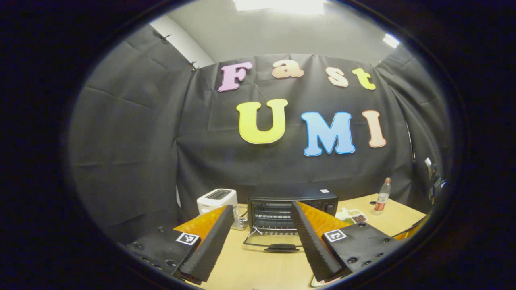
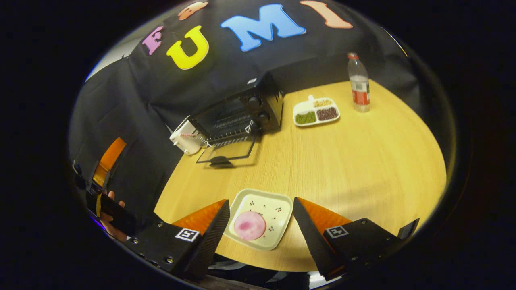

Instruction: Open the electric oven with the left hand, put the food in, and close the electric oven.

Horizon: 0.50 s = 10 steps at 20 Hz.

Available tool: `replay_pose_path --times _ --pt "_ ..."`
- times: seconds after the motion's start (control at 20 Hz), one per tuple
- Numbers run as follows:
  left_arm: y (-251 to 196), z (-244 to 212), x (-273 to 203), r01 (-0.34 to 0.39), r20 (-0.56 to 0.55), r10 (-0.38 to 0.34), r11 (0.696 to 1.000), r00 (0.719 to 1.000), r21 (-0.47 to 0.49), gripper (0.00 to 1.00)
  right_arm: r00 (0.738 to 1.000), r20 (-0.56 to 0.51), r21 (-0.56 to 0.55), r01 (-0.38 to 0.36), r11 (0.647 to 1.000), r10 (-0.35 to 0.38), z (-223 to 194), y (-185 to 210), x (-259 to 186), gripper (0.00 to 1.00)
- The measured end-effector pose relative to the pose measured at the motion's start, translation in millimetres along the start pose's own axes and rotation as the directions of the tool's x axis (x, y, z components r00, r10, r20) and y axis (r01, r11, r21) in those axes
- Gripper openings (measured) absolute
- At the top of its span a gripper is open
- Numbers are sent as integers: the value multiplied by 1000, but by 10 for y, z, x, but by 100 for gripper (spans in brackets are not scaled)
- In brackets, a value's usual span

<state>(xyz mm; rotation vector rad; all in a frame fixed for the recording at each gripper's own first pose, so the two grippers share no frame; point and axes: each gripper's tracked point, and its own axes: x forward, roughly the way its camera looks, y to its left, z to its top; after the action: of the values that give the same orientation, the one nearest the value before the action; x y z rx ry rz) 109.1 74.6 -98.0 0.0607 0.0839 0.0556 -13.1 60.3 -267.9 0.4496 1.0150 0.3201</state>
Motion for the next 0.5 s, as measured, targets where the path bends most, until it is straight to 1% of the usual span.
replay_pose_path --times 0.1,0.15,0.3,0.4,0.45,0.5 --pt "81 34 -108 -19 7 19 1000 1000 3 100 996 -86 40 -27 999 31 -136 -6 107 98" --pt "104 11 -140 -25 3 25 1000 1000 1 100 992 -119 53 -25 998 31 -225 -30 161 98" --pt "228 -42 -233 -57 -10 57 998 998 -11 100 977 -213 76 2 997 15 -368 -122 300 98" --pt "271 -69 -264 -69 -15 69 998 998 -9 100 962 -273 79 21 997 1 -469 -211 389 98" --pt "292 -73 -266 -72 -19 72 997 997 -2 100 956 -292 86 42 995 -15 -522 -279 410 98" --pt "307 -74 -271 -76 -21 77 997 997 7 100 950 -313 111 37 993 -1 -541 -283 445 89"
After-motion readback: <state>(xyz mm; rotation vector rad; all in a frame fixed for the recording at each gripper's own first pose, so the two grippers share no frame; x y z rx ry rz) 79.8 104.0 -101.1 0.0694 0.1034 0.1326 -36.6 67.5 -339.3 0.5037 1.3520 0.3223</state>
